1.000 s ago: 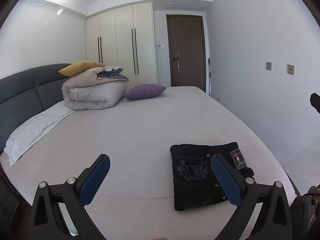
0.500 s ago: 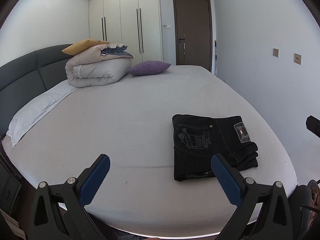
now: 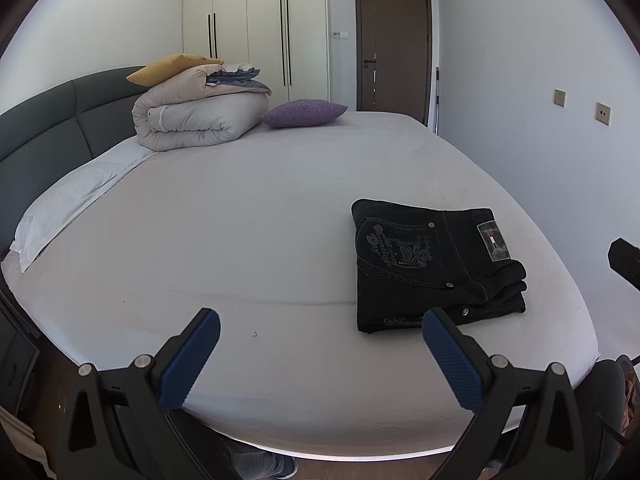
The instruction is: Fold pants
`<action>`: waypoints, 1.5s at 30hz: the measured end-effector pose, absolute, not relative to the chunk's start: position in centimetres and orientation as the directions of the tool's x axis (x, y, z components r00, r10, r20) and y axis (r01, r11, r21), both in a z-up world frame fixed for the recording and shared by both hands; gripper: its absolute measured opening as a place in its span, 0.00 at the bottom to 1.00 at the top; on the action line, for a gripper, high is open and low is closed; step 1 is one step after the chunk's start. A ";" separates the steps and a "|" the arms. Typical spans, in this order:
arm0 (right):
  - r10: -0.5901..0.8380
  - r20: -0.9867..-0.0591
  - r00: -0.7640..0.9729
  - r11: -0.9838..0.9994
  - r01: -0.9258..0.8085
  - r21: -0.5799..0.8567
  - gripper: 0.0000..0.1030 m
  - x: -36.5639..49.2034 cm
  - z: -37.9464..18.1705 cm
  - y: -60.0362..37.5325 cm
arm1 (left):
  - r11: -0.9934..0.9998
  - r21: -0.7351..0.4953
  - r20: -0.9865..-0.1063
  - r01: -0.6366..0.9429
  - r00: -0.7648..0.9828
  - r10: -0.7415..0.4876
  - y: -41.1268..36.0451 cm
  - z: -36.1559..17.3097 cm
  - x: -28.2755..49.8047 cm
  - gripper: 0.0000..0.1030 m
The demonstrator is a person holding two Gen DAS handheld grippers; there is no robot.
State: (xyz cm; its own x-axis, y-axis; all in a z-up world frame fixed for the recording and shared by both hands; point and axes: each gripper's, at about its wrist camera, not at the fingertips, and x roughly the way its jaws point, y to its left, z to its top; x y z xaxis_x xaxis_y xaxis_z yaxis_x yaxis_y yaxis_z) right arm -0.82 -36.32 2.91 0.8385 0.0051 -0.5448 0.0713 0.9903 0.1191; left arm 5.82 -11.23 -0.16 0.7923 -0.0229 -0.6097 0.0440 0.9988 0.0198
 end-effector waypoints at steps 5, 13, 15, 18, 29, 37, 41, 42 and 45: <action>0.021 -0.575 0.818 0.987 0.074 0.141 1.00 0.0 1.6 -36.6 | 0.999 0.021 -0.629 0.046 0.777 -0.023 -11.0 -0.9 6.0 1.00; 0.025 -0.608 0.794 0.986 0.081 0.146 1.00 1.2 -0.6 -37.0 | 0.999 0.022 -0.651 0.041 0.759 -0.017 -10.3 -1.9 6.6 1.00; 0.026 -0.610 0.792 0.986 0.080 0.145 1.00 1.4 -0.9 -37.0 | 0.999 0.024 -0.652 0.041 0.758 -0.015 -10.2 -2.0 6.7 1.00; 0.026 -0.614 0.789 0.986 0.080 0.144 1.00 1.6 -1.2 -36.9 | 0.999 0.024 -0.656 0.046 0.755 -0.019 -10.2 -2.2 6.8 1.00; 0.030 -0.621 0.783 0.987 0.077 0.143 1.00 2.1 -1.6 -36.3 | 0.998 0.024 -0.661 0.050 0.750 -0.022 -10.3 -2.4 6.9 1.00; 0.028 -0.623 0.781 0.986 0.080 0.144 1.00 2.1 -1.8 -35.7 | 0.998 0.026 -0.665 0.055 0.746 -0.024 -10.4 -2.8 7.0 1.00; 0.029 -0.626 0.779 0.986 0.080 0.145 1.00 2.1 -2.0 -35.5 | 0.998 0.026 -0.665 0.055 0.746 -0.024 -10.3 -2.8 7.0 1.00; 0.029 -0.626 0.779 0.986 0.080 0.145 1.00 2.1 -2.0 -35.4 | 0.998 0.025 -0.665 0.056 0.746 -0.025 -10.3 -2.8 7.0 1.00; 0.028 -0.626 0.779 0.987 0.079 0.143 1.00 2.2 -2.1 -35.4 | 0.998 0.025 -0.666 0.056 0.746 -0.025 -10.3 -2.8 7.1 1.00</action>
